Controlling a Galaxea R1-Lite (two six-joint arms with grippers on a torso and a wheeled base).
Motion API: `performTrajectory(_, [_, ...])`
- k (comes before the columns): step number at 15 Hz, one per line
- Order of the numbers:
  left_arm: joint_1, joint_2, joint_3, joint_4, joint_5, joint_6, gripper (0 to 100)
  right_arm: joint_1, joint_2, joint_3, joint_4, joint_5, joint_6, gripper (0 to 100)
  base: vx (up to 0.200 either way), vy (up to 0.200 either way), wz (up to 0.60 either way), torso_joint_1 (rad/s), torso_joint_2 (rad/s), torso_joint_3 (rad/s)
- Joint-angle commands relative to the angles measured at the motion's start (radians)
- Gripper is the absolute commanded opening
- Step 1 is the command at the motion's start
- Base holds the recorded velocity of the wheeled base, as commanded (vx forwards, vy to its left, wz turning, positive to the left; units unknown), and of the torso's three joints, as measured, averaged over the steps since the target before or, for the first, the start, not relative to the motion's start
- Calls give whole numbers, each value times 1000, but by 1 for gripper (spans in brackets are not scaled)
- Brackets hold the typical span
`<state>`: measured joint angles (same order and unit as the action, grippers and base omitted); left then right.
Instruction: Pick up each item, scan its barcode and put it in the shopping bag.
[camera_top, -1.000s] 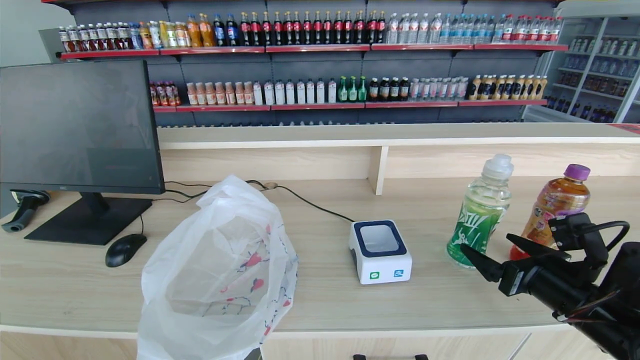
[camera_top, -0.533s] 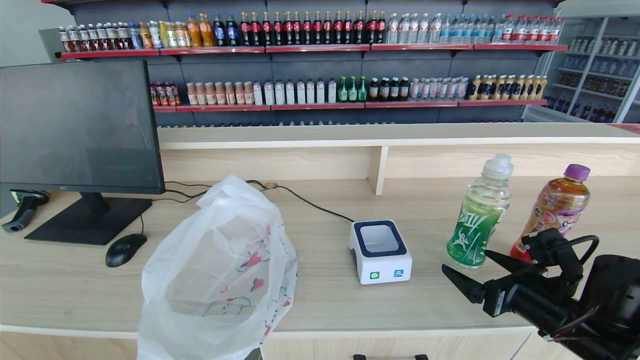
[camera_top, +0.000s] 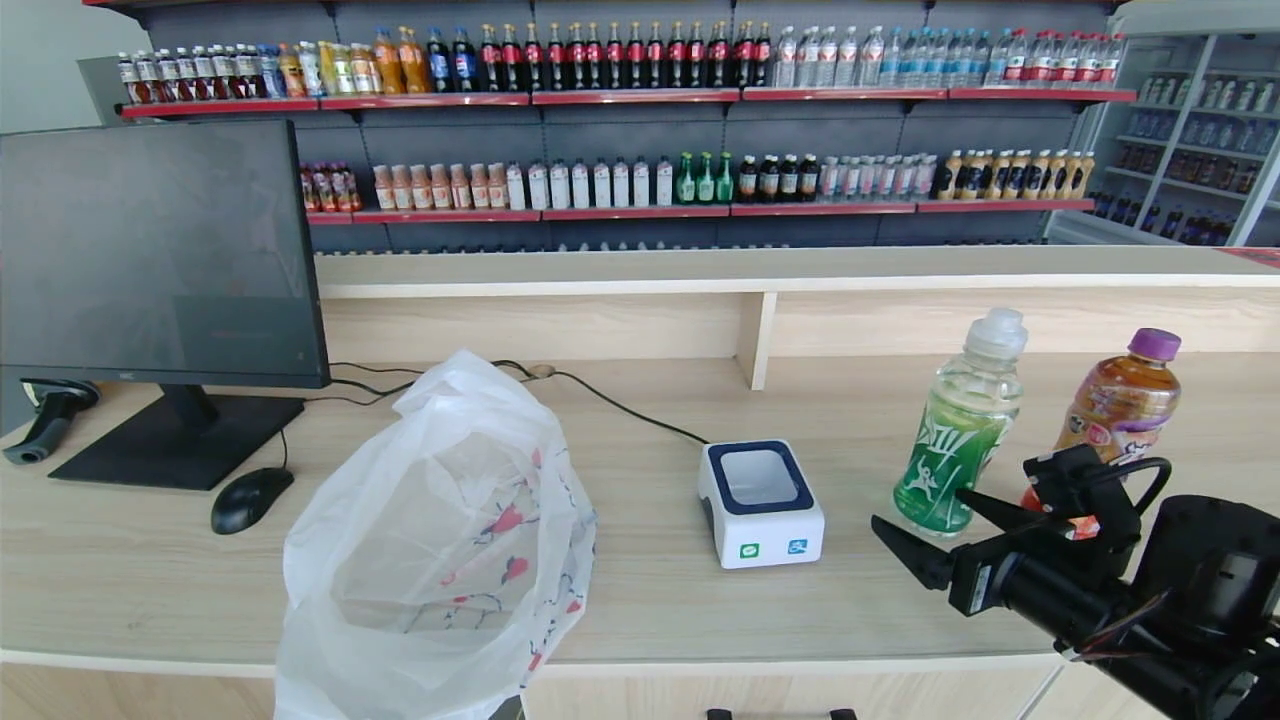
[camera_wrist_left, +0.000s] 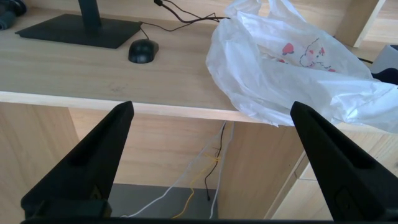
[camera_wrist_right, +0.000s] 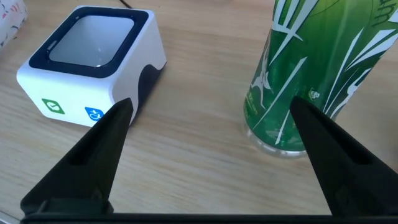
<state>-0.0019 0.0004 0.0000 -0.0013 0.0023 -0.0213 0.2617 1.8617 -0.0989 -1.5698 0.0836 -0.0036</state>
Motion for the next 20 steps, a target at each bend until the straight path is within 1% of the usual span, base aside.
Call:
performTrajectory(1, [0, 0, 0, 0, 1, 0, 100, 1, 10, -7, -1, 1, -1, 100, 0, 0, 0, 0, 0, 0])
performTrajectory(8, [0, 0, 0, 0, 1, 0, 100, -4, 11, -5, -1, 1, -1, 100, 0, 0, 0, 0, 0, 0])
performTrajectory(14, [0, 0, 0, 0, 1, 0, 100, -52, 4, -1, -1, 1, 1, 100, 0, 0, 0, 0, 0, 0])
performTrajectory(20, [0, 0, 0, 0, 1, 0, 100, -58, 8, -8, -1, 1, 1, 100, 0, 0, 0, 0, 0, 0])
